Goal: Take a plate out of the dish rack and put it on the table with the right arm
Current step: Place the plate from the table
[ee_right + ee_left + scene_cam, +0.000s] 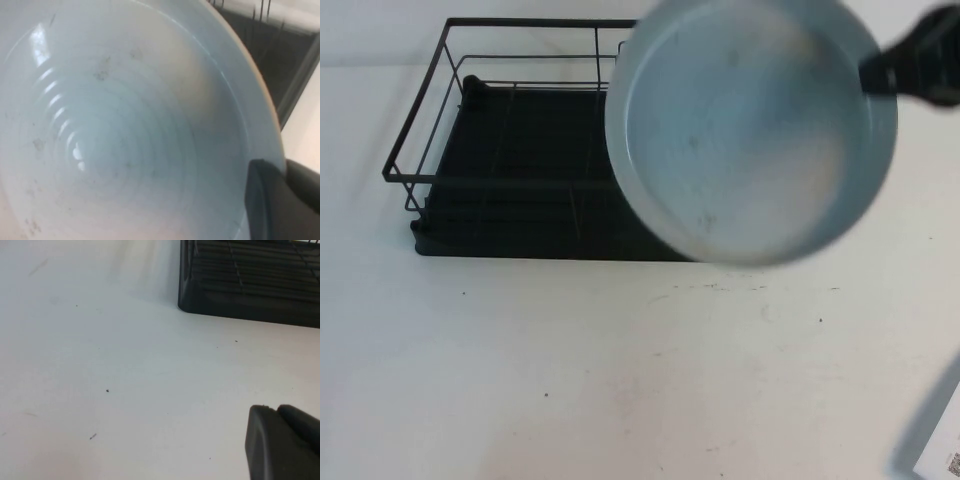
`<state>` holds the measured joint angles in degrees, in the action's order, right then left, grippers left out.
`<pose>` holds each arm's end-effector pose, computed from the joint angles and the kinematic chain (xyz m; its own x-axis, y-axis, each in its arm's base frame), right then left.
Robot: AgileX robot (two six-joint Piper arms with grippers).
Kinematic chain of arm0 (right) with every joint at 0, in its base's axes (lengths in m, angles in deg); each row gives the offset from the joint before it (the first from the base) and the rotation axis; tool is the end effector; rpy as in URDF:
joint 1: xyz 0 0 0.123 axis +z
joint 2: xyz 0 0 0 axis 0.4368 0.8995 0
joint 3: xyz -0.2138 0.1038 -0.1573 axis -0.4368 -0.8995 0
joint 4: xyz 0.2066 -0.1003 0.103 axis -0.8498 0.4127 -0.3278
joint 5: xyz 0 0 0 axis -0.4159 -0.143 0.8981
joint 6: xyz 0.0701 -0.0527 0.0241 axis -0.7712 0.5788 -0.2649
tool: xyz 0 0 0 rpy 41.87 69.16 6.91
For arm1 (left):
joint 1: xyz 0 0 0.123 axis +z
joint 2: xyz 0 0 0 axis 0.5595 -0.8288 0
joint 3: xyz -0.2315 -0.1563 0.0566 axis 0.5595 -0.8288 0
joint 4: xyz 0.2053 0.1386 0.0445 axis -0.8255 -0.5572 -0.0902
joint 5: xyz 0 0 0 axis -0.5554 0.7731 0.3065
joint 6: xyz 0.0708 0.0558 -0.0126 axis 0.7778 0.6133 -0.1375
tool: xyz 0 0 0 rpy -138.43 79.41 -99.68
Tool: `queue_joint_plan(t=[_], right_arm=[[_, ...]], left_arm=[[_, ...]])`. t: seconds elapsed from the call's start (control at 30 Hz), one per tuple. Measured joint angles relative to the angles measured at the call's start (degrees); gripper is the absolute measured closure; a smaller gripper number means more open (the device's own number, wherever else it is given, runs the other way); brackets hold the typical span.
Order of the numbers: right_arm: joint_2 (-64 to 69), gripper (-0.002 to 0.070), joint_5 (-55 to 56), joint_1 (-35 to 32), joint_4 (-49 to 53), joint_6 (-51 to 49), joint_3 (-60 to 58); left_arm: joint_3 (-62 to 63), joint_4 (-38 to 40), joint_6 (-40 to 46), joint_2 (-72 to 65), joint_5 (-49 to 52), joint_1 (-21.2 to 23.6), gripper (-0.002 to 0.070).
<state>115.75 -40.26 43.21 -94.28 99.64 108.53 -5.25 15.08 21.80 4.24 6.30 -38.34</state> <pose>0.2511 0.1066 0.4261 -0.5571 -0.2144 -0.8023 -0.5331 0.8331 0.1475 0.0532 -0.0025 0.1740 -0.2731 0.0097 -0.9619 0.0559 0.9984 -0.0058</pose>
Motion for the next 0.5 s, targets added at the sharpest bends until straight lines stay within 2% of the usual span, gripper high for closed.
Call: queue_joint_plan(t=[0.23, 0.5], right_arm=[[-5.3, 0.0685, 4.8, 3.5, -0.5, -8.2, -17.5], [-4.0, 0.0685, 8.4, 11.7, 5.9, -22.5, -22.7]], left_arm=[[0.0, 0.0, 0.0, 0.0, 0.0, 0.0, 0.0679], [0.0, 0.0, 0.0, 0.0, 0.0, 0.0, 0.0679]])
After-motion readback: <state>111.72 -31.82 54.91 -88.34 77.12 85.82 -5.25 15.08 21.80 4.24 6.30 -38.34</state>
